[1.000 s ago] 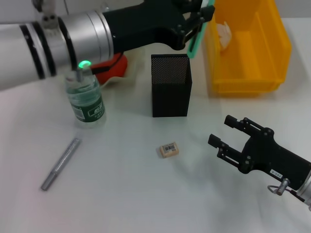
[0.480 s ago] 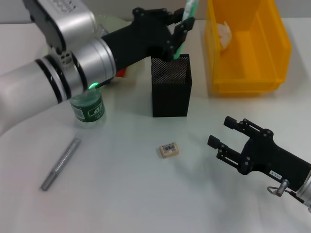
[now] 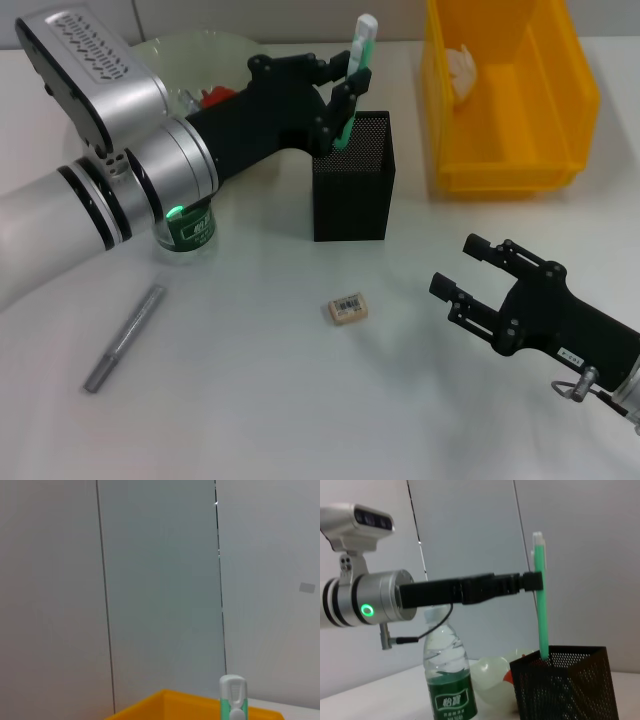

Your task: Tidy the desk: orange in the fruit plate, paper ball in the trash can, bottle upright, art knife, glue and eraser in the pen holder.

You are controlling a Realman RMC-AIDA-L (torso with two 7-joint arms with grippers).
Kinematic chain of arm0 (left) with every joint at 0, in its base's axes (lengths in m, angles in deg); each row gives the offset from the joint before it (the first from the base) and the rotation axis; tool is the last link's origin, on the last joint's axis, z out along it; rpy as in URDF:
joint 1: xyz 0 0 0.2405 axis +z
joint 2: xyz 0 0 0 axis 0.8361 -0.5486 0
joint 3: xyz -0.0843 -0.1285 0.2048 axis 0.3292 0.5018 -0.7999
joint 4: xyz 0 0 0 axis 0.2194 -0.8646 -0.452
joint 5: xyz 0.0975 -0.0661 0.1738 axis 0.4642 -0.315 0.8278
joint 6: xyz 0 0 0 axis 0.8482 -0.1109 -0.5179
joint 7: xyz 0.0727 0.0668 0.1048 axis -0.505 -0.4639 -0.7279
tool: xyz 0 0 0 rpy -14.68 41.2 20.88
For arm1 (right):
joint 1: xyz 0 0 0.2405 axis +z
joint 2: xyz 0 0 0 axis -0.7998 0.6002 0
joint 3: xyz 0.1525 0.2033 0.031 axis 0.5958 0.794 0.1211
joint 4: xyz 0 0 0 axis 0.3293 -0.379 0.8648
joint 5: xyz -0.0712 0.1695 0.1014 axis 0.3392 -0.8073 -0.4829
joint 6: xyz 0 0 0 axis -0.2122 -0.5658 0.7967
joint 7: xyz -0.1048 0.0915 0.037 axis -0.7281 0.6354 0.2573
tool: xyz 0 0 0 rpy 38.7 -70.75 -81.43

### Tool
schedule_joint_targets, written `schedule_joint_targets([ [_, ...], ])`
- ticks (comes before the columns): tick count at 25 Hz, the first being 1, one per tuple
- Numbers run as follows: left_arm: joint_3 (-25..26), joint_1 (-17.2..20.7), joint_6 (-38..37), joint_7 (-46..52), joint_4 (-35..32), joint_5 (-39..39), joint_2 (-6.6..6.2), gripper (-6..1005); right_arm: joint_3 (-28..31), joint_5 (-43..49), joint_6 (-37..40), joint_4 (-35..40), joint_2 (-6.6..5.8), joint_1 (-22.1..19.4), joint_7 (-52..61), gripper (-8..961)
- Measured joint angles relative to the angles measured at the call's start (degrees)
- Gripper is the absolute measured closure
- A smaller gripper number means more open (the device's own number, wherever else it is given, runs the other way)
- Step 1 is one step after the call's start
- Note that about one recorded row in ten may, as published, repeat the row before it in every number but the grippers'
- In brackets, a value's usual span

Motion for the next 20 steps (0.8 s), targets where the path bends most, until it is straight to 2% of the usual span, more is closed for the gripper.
schedule_joint_targets([
  [20,0.11,-2.11,0.0,0.13,6.83,-0.85,0.08,757,0.01,0.0,0.86,0.05,0.0,0.18,-0.41,277],
])
